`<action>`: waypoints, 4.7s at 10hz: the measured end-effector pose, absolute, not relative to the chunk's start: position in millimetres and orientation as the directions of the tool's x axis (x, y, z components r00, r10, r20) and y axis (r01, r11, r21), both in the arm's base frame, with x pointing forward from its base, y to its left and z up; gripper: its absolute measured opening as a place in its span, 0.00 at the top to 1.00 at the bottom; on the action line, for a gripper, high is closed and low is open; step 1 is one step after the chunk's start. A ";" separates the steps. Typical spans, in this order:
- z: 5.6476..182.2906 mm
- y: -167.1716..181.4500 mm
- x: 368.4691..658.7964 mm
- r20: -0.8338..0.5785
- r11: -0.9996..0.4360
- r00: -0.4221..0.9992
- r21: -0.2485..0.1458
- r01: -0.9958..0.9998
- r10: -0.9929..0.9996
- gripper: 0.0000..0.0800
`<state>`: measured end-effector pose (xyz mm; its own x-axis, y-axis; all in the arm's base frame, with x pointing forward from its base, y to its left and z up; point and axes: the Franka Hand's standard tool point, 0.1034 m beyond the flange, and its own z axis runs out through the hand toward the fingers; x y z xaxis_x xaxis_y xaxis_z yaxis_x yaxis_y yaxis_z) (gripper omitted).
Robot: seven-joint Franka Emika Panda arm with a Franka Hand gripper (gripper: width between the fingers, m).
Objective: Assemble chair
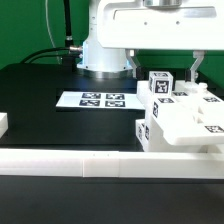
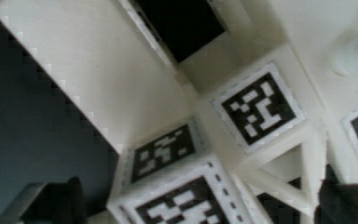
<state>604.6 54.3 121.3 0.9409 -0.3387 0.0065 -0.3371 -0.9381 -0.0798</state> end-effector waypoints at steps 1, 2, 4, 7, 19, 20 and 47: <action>121.0 53.6 604.6 0.011 -0.958 0.961 -0.079 -0.275 -0.277 0.19; 120.4 51.5 604.5 0.016 -0.975 0.978 -0.078 -0.207 -0.209 0.19; 118.8 48.6 604.2 0.023 -0.994 0.996 -0.074 -0.082 -0.084 0.19; 118.1 48.0 604.0 0.027 -0.997 0.999 -0.073 -0.025 -0.027 0.53; 118.4 50.7 604.5 -0.020 -0.828 0.832 -0.087 -0.554 -0.555 0.64; 118.5 50.6 604.5 -0.025 -0.794 0.798 -0.086 -0.602 -0.602 0.64; 121.1 52.9 615.3 -0.174 0.047 -0.018 -0.164 -0.985 -0.985 0.19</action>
Offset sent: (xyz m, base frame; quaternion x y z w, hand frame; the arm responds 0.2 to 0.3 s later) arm -0.0037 -0.0016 -0.0033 0.0116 -0.0090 -0.1568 0.9875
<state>615.3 52.9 121.1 -0.0178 -0.9846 -0.1738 -0.9854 0.0468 -0.1639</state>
